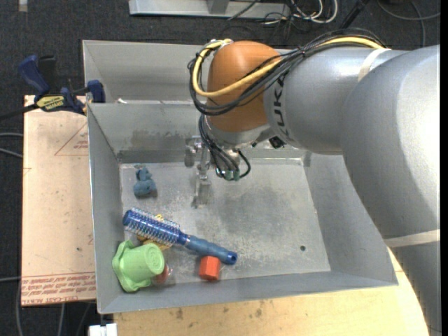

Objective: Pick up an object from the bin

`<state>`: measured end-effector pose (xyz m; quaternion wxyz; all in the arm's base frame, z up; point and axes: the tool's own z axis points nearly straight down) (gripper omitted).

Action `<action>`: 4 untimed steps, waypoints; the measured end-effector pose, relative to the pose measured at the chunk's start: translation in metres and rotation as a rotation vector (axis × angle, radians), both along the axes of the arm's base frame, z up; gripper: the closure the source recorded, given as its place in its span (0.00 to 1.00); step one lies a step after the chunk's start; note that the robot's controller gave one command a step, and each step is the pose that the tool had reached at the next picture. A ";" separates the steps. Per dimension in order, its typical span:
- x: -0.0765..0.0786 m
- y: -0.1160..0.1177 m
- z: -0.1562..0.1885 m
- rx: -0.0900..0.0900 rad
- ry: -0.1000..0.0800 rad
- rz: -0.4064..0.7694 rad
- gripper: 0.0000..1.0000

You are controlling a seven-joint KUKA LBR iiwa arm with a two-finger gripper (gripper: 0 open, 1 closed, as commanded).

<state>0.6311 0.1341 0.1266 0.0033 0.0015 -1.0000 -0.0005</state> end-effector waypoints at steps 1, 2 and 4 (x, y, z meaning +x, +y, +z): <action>-0.070 0.040 -0.022 0.001 -0.009 0.185 0.00; -0.114 0.096 -0.054 -0.009 -0.017 0.177 0.00; -0.101 0.091 -0.019 0.000 -0.011 0.145 1.00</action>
Offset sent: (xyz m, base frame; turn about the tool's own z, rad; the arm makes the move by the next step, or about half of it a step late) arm -0.0701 0.0384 -0.0230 -0.1839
